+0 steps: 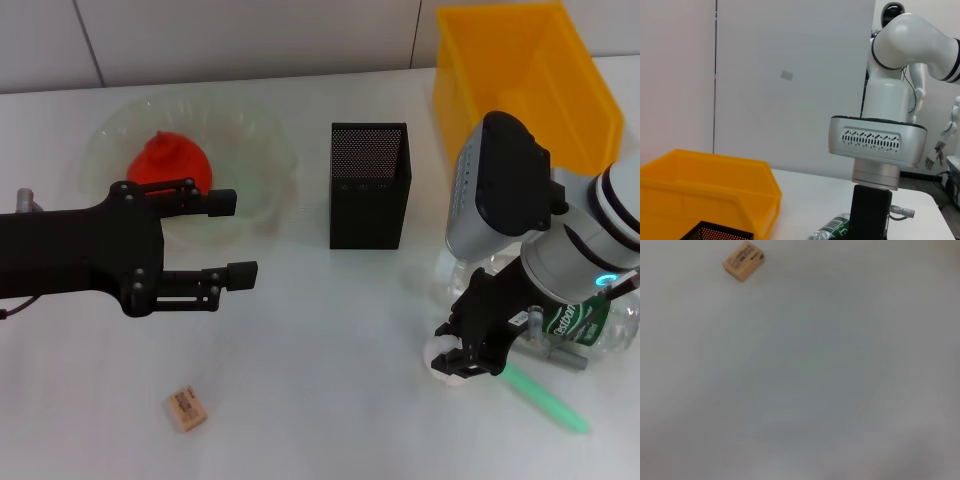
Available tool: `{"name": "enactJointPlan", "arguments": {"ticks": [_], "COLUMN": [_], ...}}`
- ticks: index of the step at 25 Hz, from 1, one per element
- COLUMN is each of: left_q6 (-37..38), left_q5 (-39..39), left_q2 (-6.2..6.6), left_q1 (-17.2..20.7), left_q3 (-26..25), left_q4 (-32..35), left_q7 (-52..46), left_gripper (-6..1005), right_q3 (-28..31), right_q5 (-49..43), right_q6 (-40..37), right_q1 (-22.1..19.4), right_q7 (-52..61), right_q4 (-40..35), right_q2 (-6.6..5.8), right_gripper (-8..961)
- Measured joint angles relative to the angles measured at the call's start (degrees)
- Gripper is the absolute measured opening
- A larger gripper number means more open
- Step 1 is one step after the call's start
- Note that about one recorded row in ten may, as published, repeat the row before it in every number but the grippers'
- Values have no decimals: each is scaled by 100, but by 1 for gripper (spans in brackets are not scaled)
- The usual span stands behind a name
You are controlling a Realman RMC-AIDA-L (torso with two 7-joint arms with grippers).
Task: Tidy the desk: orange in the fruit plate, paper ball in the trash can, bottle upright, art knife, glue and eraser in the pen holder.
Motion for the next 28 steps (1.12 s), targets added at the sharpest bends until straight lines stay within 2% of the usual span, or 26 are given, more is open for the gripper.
{"name": "enactJointPlan", "arguments": {"ticks": [7,12,18,20,22,25,28], "left_q6": [0,-8,-8,-8,-8,-19,-27], "left_q5": [0,0,0,0,0,0,0], "left_q2": [8,8,4,3,2,-13,-16], "left_q1": [7,8,9,8,8,7,3], "left_q3": [0,0,0,0,0,0,1], "left_q4": [-7,-30,-36,-38,-40,-78,-102], "left_q7": [12,74,80,94,110,167,190], "left_gripper": [791,792,792,792,792,792,792], "right_q3": [0,72,214,544,686,1265,1503], "right_q5": [0,28,35,13,9,12,32], "right_q6": [65,6,-457,-545,-555,-437,-220], "right_q1": [-1,-39,-109,-169,-178,-223,-318], "right_q7": [72,155,478,517,514,403,299], "right_q4": [-53,-359,-1456,-2065,-2220,-2681,-2870], "right_q2": [0,0,0,-1,0,-4,-1], "right_gripper": [298,266,267,266,264,262,262]}}
